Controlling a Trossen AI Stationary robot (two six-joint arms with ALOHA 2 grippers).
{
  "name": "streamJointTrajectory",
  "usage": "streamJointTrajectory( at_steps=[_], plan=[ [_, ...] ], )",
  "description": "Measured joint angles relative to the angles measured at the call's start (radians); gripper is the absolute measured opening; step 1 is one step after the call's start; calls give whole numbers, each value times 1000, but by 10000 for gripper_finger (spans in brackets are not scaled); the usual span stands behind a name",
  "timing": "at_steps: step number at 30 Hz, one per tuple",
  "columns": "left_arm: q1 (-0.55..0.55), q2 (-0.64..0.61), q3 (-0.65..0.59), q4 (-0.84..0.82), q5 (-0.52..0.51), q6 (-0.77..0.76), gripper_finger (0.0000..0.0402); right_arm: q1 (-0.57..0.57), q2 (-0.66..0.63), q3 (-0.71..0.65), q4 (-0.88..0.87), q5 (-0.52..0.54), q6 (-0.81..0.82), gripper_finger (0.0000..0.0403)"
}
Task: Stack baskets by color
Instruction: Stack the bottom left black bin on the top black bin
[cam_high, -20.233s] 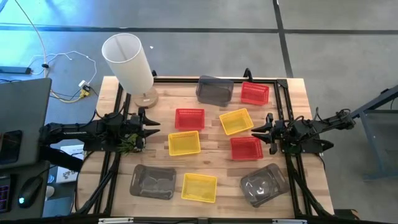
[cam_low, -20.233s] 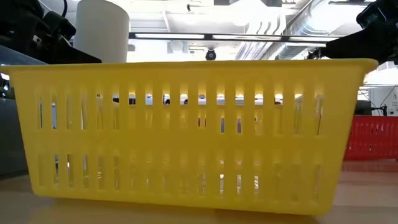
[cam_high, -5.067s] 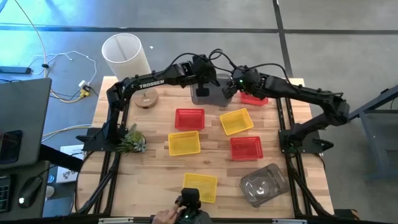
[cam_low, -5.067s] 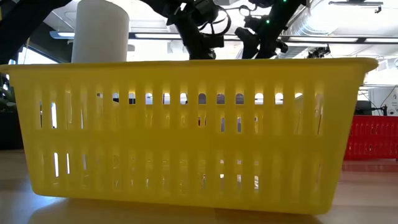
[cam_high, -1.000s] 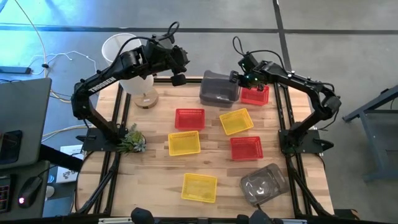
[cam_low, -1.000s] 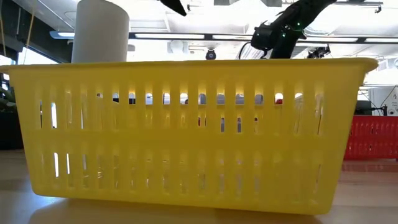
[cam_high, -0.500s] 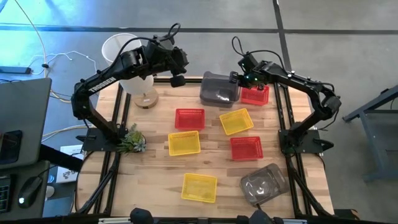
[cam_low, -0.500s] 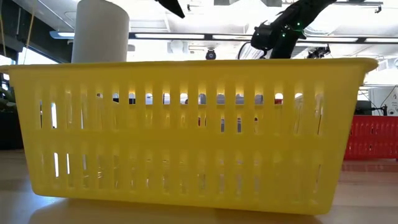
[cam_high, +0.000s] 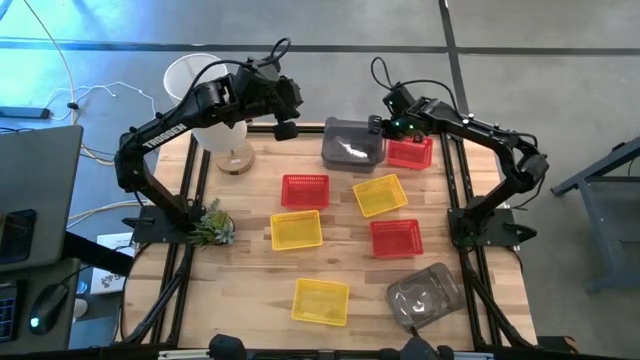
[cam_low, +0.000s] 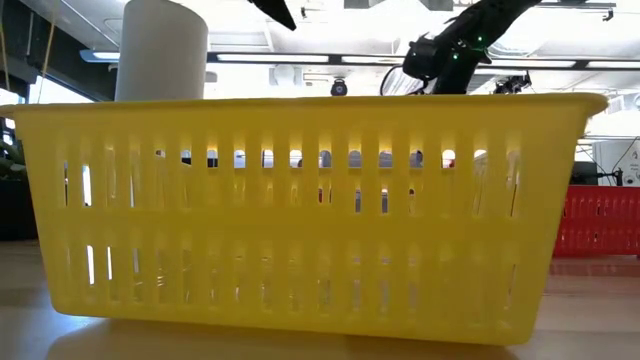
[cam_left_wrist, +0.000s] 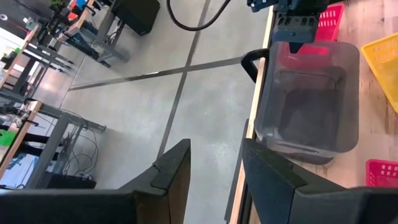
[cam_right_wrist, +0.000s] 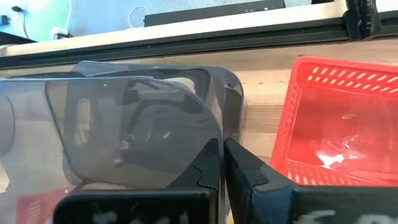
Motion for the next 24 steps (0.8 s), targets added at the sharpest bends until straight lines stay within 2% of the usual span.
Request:
streamJointTrajectory(
  at_steps=[4, 10, 13, 24],
  plan=[
    [0, 0, 0, 0, -1, 1, 131, 0, 0, 0, 0, -20, -8, 25],
    [0, 0, 0, -3, -4, 9, 131, 0, 0, 0, 2, -2, -18, 93],
    [0, 0, 0, -3, -19, 8, 131, 0, -2, 0, 10, -1, -74, 116],
    [0, 0, 0, -8, -42, 8, 131, 0, -44, 0, 135, 17, -279, 126]
  ],
)
